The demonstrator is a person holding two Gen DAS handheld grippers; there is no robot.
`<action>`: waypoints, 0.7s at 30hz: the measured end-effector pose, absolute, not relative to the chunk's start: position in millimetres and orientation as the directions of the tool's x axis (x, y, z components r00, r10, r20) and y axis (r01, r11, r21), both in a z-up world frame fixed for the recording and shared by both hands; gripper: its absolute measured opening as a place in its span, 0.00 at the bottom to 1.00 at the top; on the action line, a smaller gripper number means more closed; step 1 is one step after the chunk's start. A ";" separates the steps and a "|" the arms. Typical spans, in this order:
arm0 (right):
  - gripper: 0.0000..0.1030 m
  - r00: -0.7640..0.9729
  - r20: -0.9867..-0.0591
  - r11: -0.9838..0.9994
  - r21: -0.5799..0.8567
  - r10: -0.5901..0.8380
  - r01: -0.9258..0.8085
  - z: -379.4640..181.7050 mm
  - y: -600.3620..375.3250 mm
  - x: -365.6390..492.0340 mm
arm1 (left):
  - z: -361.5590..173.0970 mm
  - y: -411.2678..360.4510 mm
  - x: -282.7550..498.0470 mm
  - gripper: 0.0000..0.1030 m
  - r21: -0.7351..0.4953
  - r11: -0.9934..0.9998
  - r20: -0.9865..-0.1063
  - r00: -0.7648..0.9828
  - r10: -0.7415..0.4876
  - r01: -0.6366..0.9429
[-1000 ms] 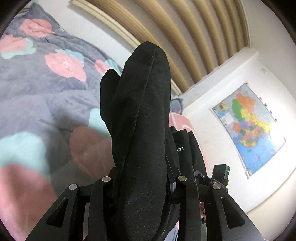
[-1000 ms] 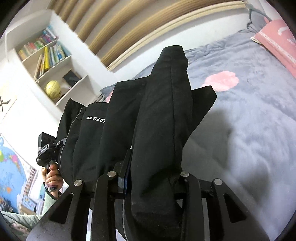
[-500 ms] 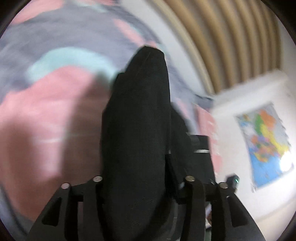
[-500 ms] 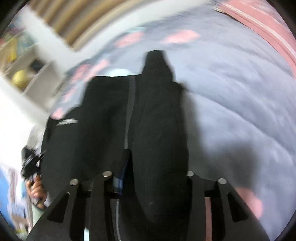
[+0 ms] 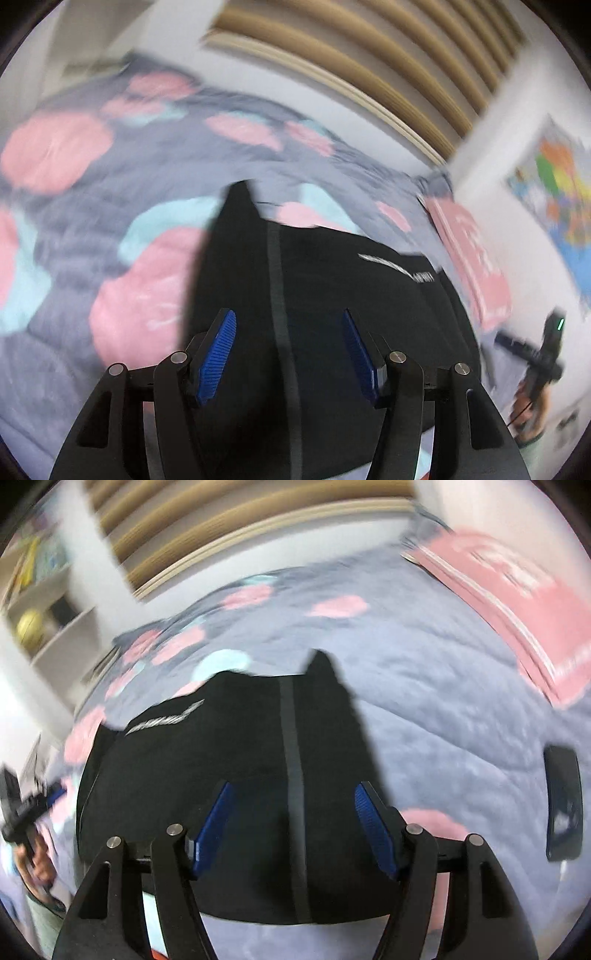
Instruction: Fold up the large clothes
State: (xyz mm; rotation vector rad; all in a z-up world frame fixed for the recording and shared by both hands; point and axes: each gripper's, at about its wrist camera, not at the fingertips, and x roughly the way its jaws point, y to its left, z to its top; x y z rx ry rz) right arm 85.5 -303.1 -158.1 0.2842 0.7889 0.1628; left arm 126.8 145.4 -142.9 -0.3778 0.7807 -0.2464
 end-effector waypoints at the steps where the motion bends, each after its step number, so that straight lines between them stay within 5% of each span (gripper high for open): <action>1: 0.70 0.688 -0.684 0.955 0.291 0.244 -0.049 -158.2 -283.2 89.2 | -142.5 130.2 126.4 0.61 -0.395 0.914 -0.647 0.678 -0.350 0.096; 6: 0.70 0.550 -0.799 0.964 0.262 0.245 -0.050 -213.6 -229.1 112.2 | -195.0 92.5 143.6 0.61 -0.286 0.957 -0.790 0.554 -0.263 0.047; 13: 0.70 0.557 -0.825 0.993 0.121 0.094 0.012 -216.3 -205.7 106.9 | -183.8 74.1 141.8 0.62 -0.104 0.994 -0.821 0.566 -0.074 -0.021; 17: 0.70 0.650 -0.756 0.996 0.092 0.071 -0.001 -160.4 -200.4 85.9 | -129.8 53.8 116.5 0.62 0.067 0.998 -0.743 0.667 0.059 -0.013; 21: 0.80 0.756 -0.650 0.995 0.094 0.072 -0.015 -89.5 -192.9 60.8 | -59.0 38.3 90.7 0.68 0.084 0.996 -0.649 0.760 0.037 0.023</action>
